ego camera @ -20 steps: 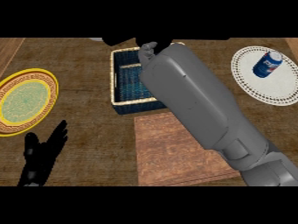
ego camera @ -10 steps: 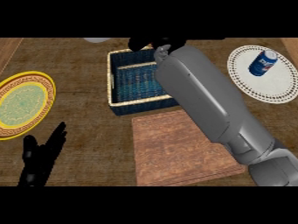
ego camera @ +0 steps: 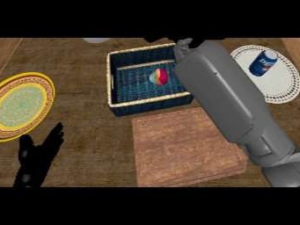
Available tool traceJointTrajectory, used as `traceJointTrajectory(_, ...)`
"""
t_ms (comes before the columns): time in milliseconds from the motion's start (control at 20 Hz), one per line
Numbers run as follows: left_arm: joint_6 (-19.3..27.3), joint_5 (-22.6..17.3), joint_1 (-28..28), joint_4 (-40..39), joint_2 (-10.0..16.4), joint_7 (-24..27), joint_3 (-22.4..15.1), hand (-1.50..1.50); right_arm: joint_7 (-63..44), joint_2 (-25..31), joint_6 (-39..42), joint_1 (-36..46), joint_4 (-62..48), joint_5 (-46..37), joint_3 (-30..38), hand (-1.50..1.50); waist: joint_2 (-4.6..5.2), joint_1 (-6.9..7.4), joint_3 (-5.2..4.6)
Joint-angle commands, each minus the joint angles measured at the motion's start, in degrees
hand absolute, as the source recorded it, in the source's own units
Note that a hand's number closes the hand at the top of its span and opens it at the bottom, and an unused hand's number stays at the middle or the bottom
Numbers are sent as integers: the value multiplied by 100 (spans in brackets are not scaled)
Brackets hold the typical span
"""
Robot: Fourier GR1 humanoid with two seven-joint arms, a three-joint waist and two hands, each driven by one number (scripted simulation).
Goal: Pick the cupcake from the cutting board and place it in the basket
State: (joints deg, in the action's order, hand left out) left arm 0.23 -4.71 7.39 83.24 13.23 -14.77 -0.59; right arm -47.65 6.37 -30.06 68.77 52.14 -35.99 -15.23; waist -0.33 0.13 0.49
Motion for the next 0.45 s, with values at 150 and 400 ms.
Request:
traceJointTrajectory(150,62,42,-76,-241,-83,-209,47,0,-540,492,111,-483,1089,-49,456,-150,1,-93,-49)
traceJointTrajectory(400,-23,-2,415,-35,-53,-70,85,0,-932,1103,607,-1458,2660,76,589,-150,-35,-154,-48)
